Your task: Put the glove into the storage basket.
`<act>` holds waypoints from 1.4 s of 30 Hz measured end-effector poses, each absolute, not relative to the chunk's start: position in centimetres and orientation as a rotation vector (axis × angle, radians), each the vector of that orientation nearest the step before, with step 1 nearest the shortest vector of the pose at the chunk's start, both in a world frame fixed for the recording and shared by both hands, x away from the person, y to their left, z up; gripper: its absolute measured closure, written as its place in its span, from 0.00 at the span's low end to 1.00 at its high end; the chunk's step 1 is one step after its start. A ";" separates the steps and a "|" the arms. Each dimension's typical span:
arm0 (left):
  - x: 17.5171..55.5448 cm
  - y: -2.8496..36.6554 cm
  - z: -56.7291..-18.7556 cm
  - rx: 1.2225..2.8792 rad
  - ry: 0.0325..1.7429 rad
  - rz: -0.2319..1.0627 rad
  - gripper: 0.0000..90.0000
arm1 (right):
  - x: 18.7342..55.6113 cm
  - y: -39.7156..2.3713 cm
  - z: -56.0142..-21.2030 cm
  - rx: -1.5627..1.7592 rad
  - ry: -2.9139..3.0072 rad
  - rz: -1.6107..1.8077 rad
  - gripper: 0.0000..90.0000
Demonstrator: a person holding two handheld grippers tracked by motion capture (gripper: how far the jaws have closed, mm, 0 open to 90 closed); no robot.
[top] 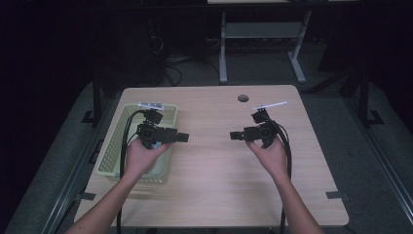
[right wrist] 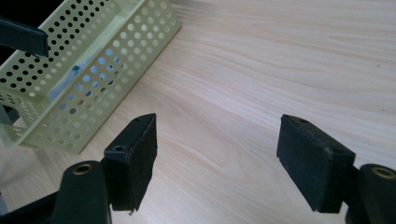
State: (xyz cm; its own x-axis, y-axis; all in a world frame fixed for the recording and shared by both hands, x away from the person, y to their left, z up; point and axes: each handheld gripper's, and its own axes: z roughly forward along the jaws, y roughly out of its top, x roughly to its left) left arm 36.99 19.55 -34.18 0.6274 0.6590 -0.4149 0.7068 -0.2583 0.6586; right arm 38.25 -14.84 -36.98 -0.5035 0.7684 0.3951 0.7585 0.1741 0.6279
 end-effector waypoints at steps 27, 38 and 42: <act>35.2 14.7 -37.8 1.967 0.975 -0.137 0.32 | 36.2 -20.7 -40.0 1.667 2.358 1.248 0.29; 33.8 13.6 -39.9 1.950 0.940 -0.169 0.32 | 34.9 -22.8 -41.3 1.667 2.364 1.221 0.28; 33.3 13.3 -40.6 1.938 0.926 -0.180 0.31 | 34.3 -23.7 -42.3 1.689 2.363 1.213 0.28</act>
State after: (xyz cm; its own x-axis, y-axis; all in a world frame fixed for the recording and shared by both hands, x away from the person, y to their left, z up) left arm 33.26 13.31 -40.59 0.7028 0.5296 -0.4749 0.6692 -0.2657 0.6940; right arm 34.33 -23.68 -42.27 -0.4244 0.8031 0.4183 0.8080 0.1273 0.5753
